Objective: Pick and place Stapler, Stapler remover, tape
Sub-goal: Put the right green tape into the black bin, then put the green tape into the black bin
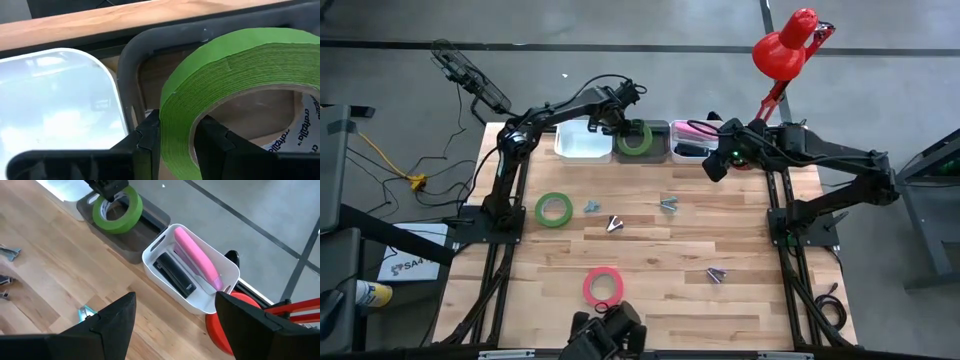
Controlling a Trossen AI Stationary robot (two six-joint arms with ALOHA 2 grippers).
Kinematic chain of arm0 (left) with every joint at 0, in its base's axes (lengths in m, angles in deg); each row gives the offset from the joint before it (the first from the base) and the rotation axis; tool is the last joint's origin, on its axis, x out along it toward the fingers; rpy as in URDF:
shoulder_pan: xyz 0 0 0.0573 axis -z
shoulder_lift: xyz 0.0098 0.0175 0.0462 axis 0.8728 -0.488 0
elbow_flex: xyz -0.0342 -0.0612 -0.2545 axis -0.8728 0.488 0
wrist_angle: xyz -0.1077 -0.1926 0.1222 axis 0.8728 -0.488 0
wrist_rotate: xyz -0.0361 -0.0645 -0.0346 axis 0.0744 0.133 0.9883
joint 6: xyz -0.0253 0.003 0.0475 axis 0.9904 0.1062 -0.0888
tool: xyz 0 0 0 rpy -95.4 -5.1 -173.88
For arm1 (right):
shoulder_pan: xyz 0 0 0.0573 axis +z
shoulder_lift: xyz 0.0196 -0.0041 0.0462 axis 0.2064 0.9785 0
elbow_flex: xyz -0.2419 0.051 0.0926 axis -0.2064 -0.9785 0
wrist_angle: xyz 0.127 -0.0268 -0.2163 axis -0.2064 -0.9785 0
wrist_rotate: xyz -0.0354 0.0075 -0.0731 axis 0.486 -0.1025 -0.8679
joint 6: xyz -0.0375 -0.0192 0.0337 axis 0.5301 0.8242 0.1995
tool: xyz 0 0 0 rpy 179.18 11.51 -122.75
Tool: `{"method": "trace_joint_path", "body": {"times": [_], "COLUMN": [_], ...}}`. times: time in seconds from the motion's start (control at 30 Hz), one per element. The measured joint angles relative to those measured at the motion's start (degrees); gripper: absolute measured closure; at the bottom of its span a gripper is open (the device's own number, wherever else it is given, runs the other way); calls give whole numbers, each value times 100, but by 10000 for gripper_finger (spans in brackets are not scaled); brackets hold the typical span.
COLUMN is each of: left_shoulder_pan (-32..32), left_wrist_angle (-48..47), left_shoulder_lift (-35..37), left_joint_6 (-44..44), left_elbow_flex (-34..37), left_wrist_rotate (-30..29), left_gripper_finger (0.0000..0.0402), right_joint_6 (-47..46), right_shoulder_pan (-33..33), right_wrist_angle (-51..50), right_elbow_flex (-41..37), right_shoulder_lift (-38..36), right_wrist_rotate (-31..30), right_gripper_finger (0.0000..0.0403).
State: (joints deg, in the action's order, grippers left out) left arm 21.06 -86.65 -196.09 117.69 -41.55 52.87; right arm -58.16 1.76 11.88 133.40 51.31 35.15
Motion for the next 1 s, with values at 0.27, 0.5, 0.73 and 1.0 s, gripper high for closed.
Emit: {"method": "trace_joint_path", "body": {"times": [0.27,0.5,0.73,1.0], "left_shoulder_pan": [0,1,0,0], "left_wrist_angle": [61,152,109,-482], "left_shoulder_lift": [0,0,0,4], "left_joint_6": [29,-45,-248,-715], "left_elbow_flex": [0,0,-109,-1037], "left_wrist_rotate": [151,372,468,367], "left_gripper_finger": [268,260,253,218], "right_joint_6": [-2,13,62,145], "right_shoulder_pan": [0,0,1,1], "right_wrist_angle": [2,2,-1,-3], "right_elbow_flex": [0,0,0,0], "right_shoulder_lift": [0,0,0,0], "right_wrist_rotate": [4,76,176,181], "right_gripper_finger": [140,140,140,140]}}
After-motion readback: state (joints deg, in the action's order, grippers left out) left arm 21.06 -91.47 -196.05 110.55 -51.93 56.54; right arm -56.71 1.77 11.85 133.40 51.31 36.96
